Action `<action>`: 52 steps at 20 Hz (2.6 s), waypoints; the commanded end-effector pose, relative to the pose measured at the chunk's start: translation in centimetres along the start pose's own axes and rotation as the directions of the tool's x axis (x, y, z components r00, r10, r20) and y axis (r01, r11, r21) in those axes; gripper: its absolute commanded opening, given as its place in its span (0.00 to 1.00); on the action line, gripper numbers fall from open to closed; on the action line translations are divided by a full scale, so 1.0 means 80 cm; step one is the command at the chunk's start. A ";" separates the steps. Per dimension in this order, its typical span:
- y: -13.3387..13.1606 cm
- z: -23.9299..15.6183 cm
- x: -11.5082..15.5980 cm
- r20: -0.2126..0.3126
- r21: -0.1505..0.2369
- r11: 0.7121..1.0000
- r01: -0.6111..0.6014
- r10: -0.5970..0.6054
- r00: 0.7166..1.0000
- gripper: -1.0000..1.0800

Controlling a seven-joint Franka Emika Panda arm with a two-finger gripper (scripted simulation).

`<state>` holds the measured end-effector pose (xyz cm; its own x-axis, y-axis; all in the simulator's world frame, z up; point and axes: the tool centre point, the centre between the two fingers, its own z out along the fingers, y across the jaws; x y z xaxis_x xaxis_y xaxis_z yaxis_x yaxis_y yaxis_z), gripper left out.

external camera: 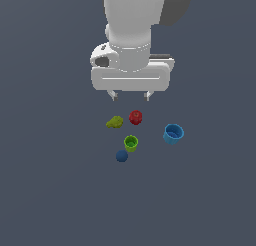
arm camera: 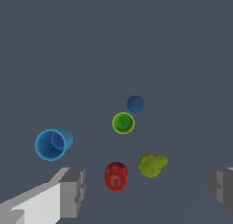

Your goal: Pick up a designated object from a clutter of objects.

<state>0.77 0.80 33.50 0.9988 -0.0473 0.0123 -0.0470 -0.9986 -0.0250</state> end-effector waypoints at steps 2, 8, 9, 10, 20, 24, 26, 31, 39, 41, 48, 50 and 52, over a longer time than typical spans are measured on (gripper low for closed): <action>0.000 0.000 0.000 0.001 -0.001 1.000 0.001 -0.001 1.000 0.62; -0.001 0.007 -0.003 0.021 -0.011 1.000 0.022 -0.022 1.000 0.62; -0.001 0.007 -0.002 0.021 -0.011 1.000 0.022 -0.022 1.000 0.62; -0.002 0.008 -0.002 0.022 -0.011 1.000 0.023 -0.023 1.000 0.62; -0.056 0.058 -0.002 0.082 -0.060 0.988 0.140 -0.135 0.987 0.62; -0.102 0.100 -0.007 0.132 -0.094 0.966 0.240 -0.227 0.965 0.62; -0.130 0.126 -0.013 0.162 -0.111 0.947 0.302 -0.283 0.945 0.62; -0.206 0.197 -0.040 0.243 -0.143 0.871 0.470 -0.429 0.870 0.62; -0.284 0.274 -0.087 0.323 -0.155 0.755 0.637 -0.571 0.755 0.62; -0.295 0.285 -0.095 0.334 -0.155 0.735 0.660 -0.589 0.736 0.62; -0.307 0.297 -0.106 0.347 -0.153 0.713 0.685 -0.610 0.713 0.62; -0.306 0.299 -0.106 0.347 -0.153 0.713 0.685 -0.610 0.713 0.62; -0.305 0.304 -0.107 0.347 -0.154 0.712 0.685 -0.611 0.712 0.62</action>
<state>-6.25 26.24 9.99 0.7449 0.5844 -0.3219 0.6486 -0.7474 0.1441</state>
